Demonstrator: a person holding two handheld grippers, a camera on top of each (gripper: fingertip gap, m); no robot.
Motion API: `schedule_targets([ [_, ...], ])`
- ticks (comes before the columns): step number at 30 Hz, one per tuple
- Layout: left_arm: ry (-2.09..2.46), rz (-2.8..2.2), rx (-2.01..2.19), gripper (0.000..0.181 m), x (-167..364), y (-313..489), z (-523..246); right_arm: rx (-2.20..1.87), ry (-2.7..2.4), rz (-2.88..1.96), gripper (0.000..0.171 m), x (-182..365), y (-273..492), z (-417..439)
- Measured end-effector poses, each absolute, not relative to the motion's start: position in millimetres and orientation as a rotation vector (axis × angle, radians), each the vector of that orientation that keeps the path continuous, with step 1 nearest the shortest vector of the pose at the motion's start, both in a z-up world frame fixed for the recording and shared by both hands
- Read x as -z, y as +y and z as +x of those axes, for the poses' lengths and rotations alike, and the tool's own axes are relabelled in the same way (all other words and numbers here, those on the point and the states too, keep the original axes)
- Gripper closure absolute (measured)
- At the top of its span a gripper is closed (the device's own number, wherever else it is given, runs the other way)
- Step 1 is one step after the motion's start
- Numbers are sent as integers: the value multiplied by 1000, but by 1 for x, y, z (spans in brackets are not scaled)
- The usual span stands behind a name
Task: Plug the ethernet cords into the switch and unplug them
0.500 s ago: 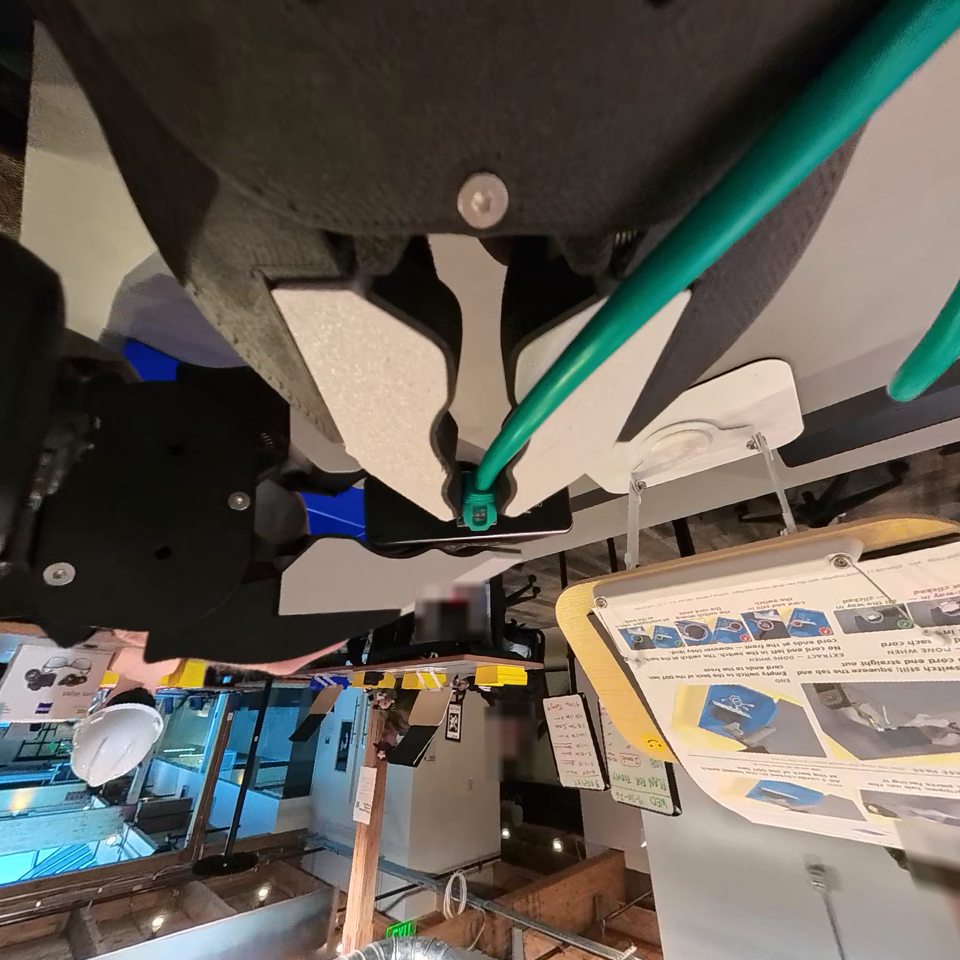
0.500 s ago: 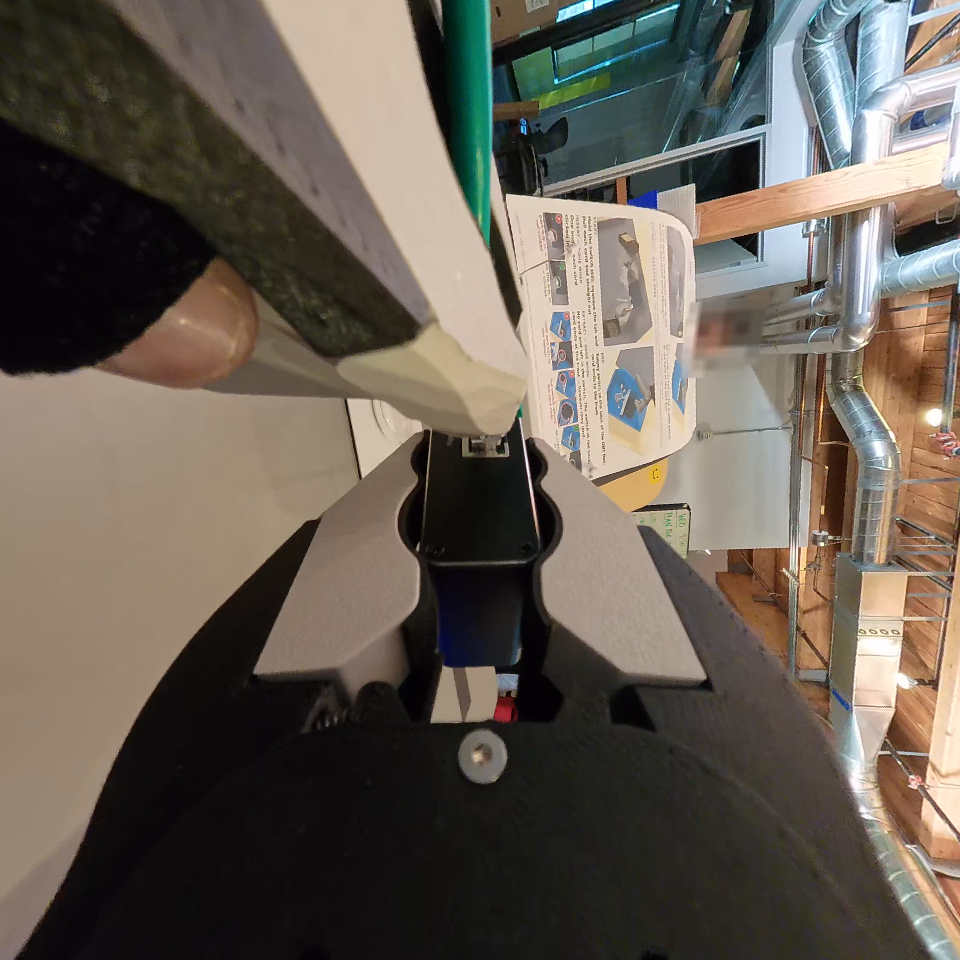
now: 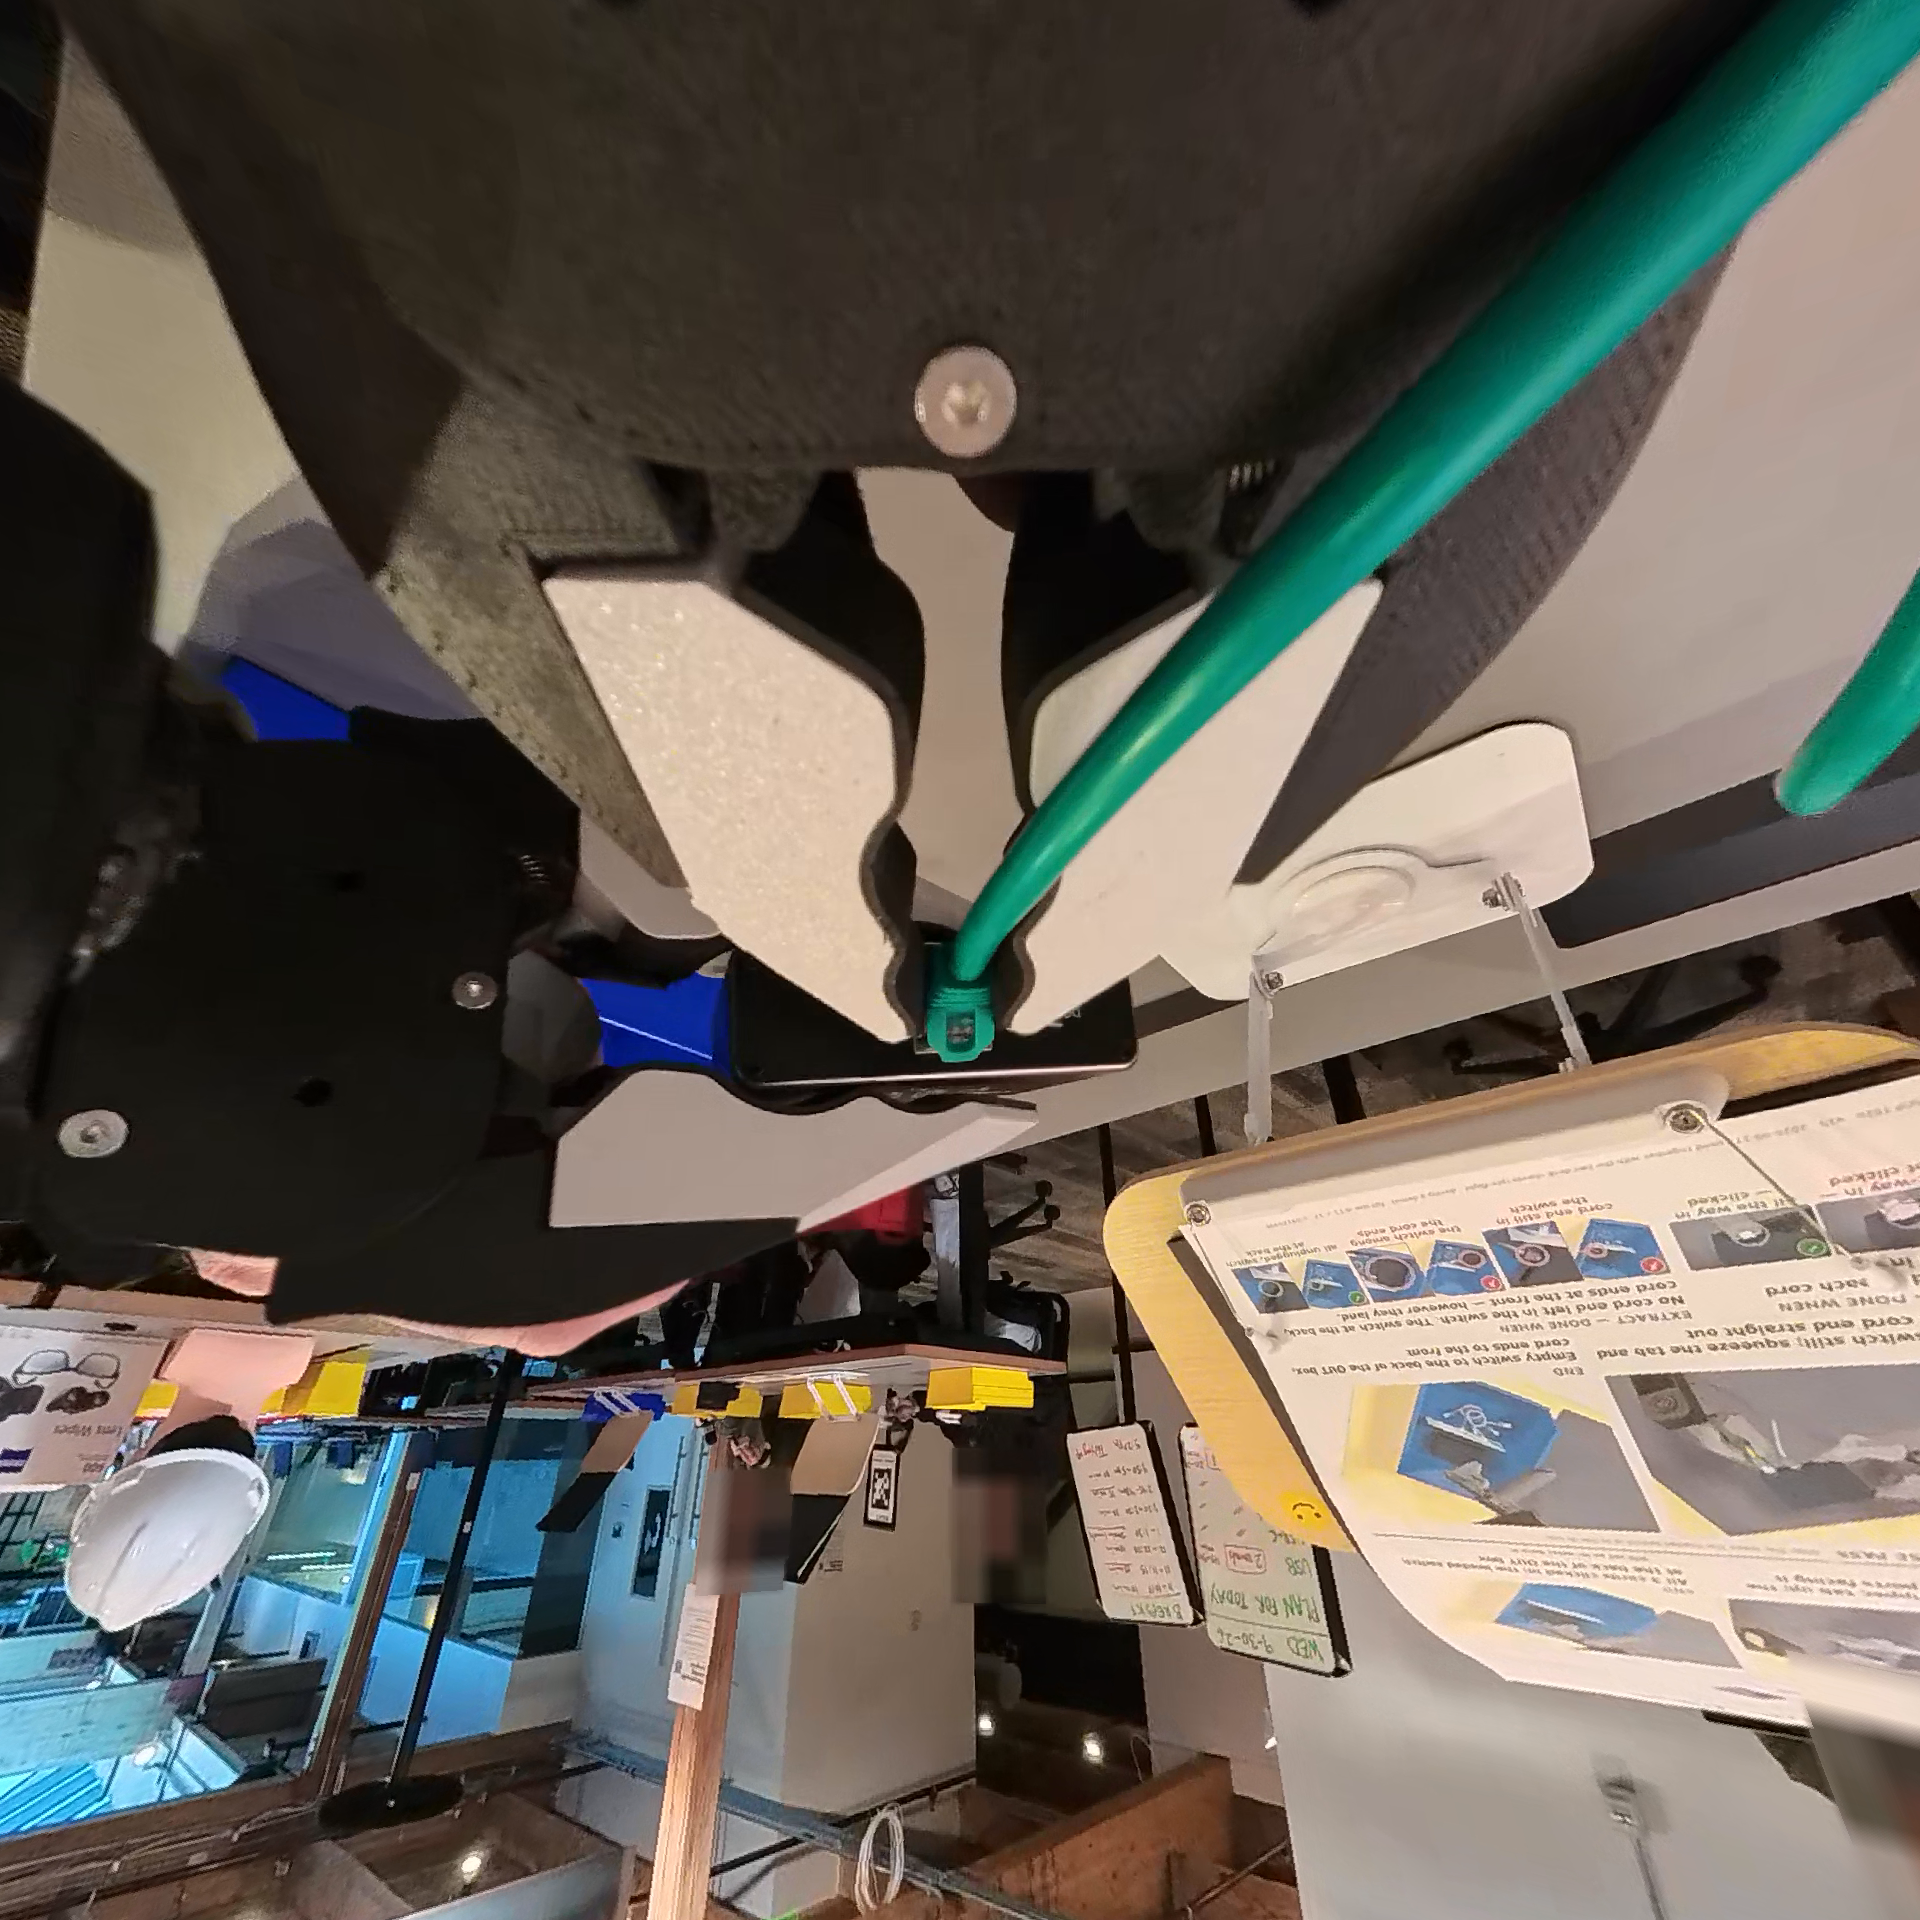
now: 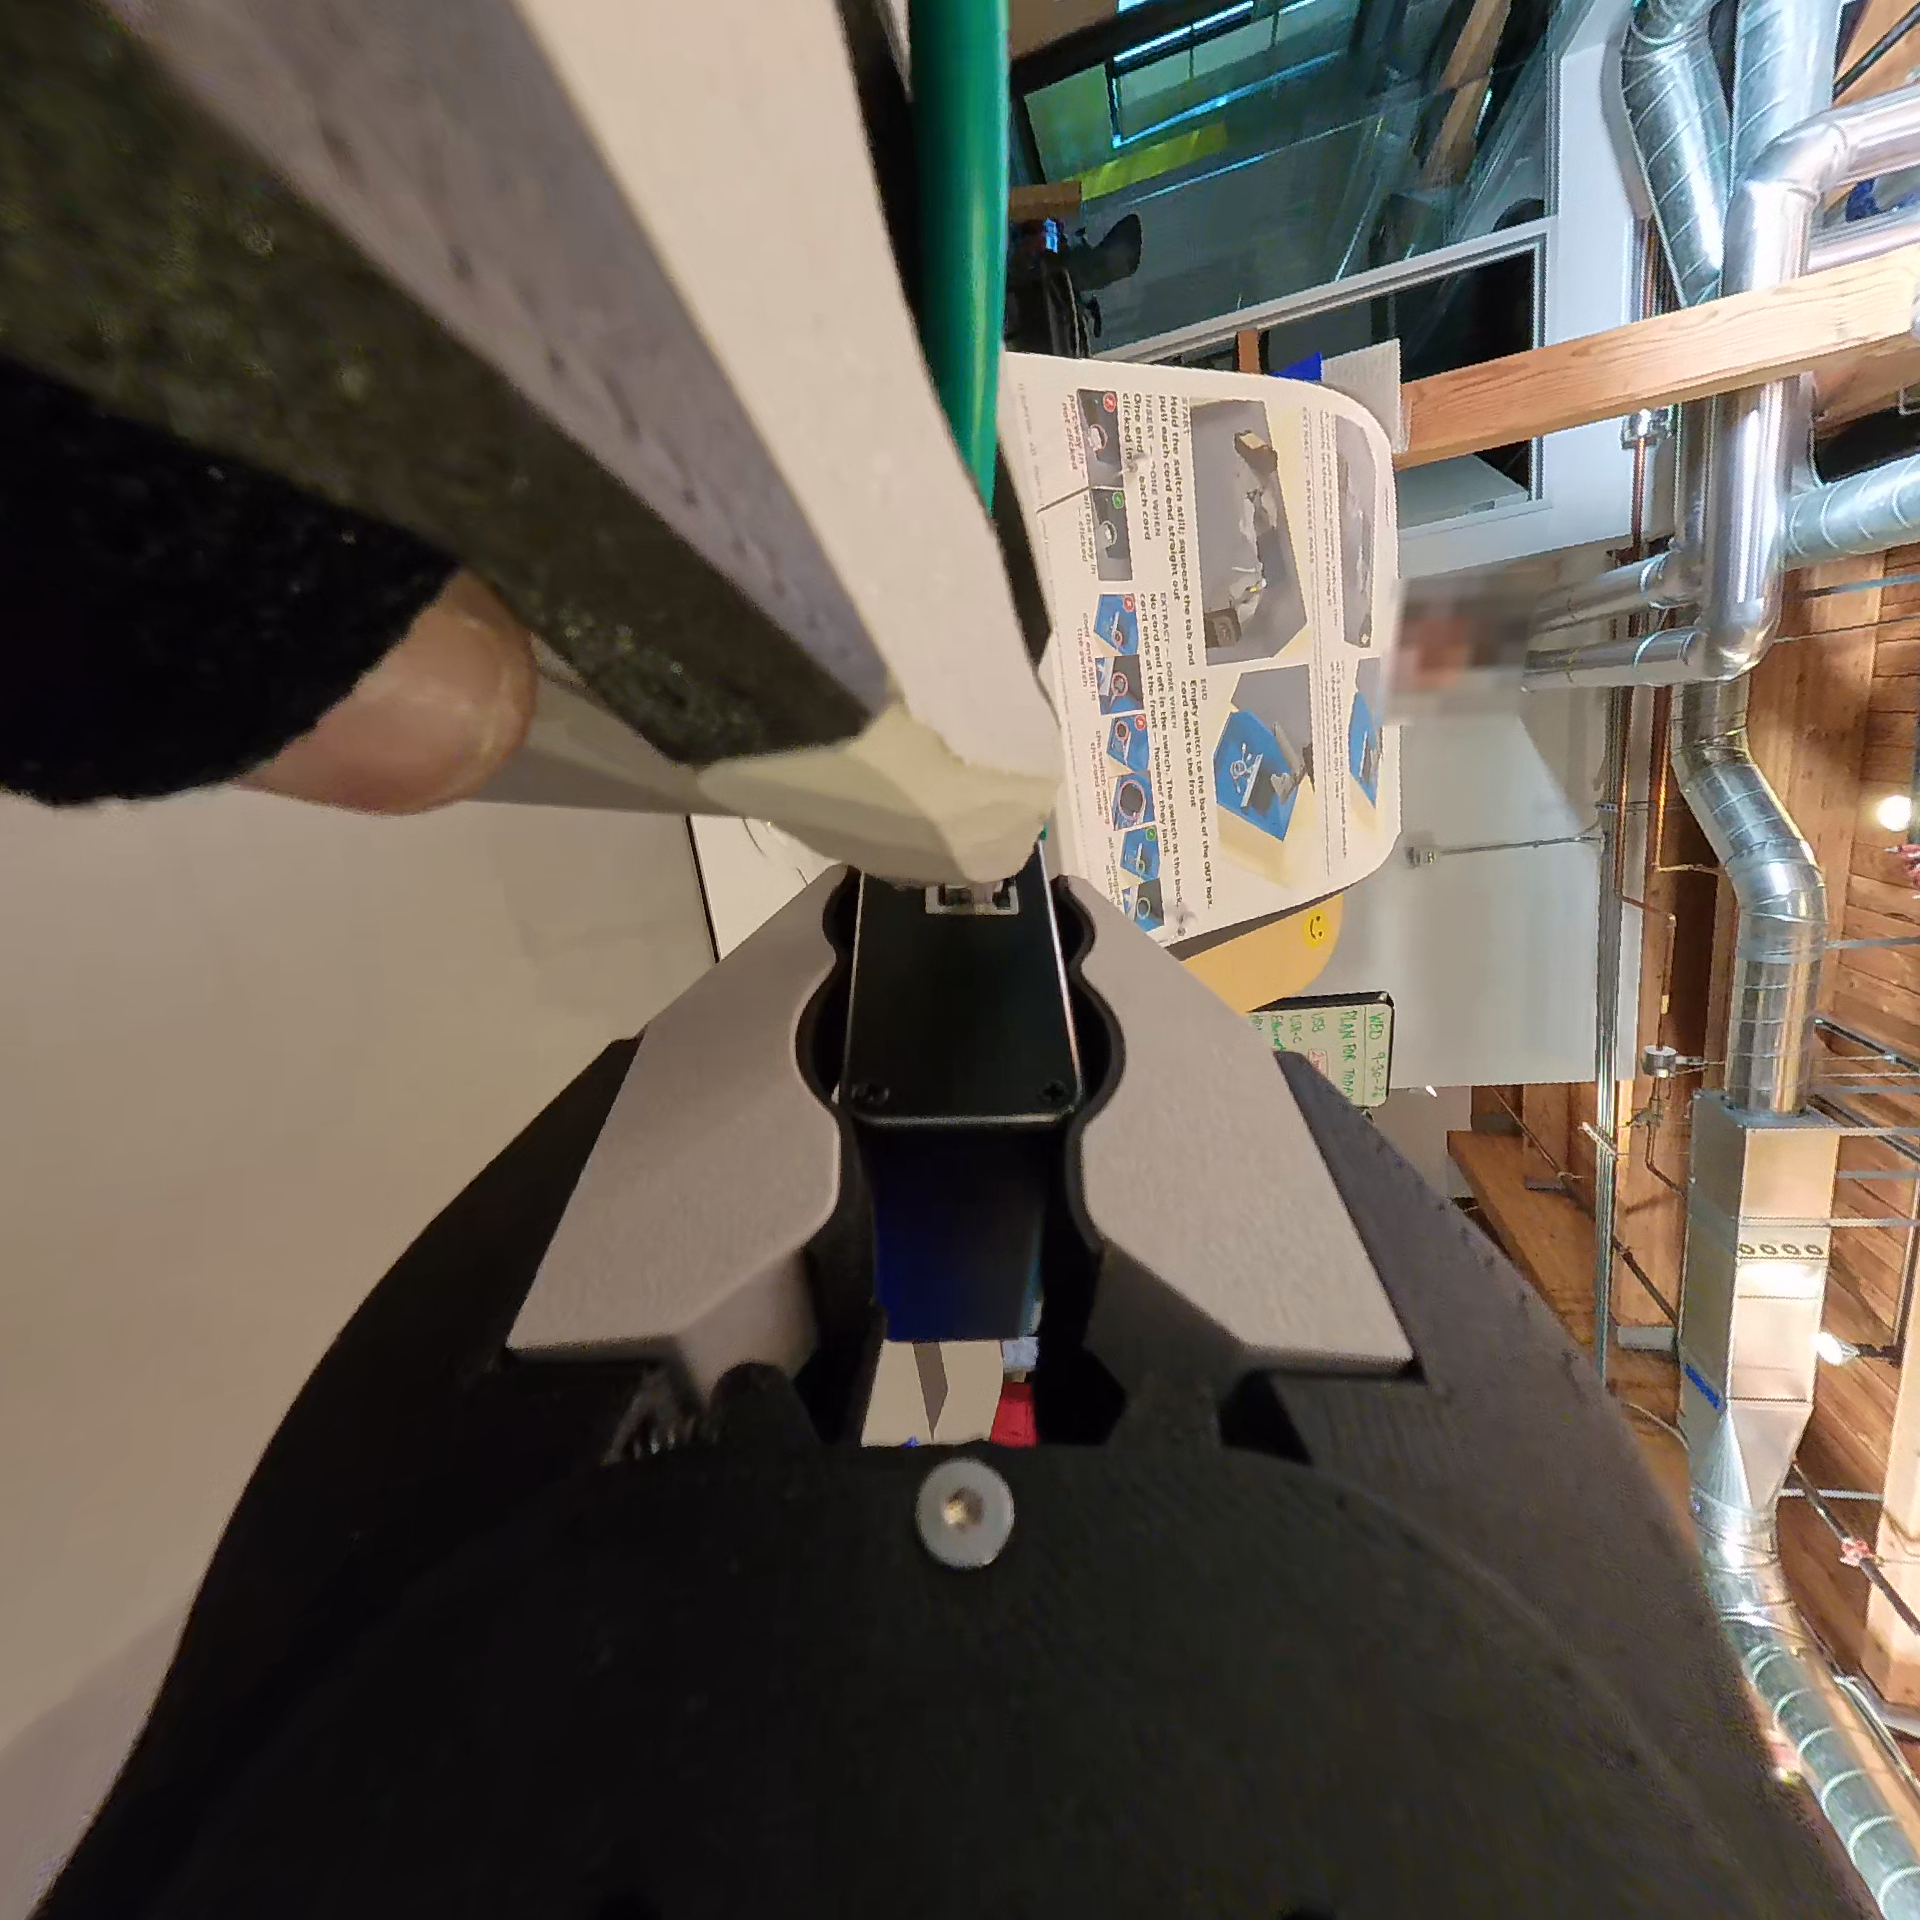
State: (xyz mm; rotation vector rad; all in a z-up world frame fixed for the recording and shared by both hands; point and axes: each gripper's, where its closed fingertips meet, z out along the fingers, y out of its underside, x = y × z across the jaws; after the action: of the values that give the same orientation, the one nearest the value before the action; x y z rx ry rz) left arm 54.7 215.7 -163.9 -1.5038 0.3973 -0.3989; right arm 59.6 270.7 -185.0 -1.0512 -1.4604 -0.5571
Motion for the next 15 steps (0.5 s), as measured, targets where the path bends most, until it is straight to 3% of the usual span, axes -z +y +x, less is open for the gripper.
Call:
schedule_targets([
  [15, 392, -1540, 394, 170, 166, 213, 58, 541, -1438, -1056, 138, 188, 269, 63],
])
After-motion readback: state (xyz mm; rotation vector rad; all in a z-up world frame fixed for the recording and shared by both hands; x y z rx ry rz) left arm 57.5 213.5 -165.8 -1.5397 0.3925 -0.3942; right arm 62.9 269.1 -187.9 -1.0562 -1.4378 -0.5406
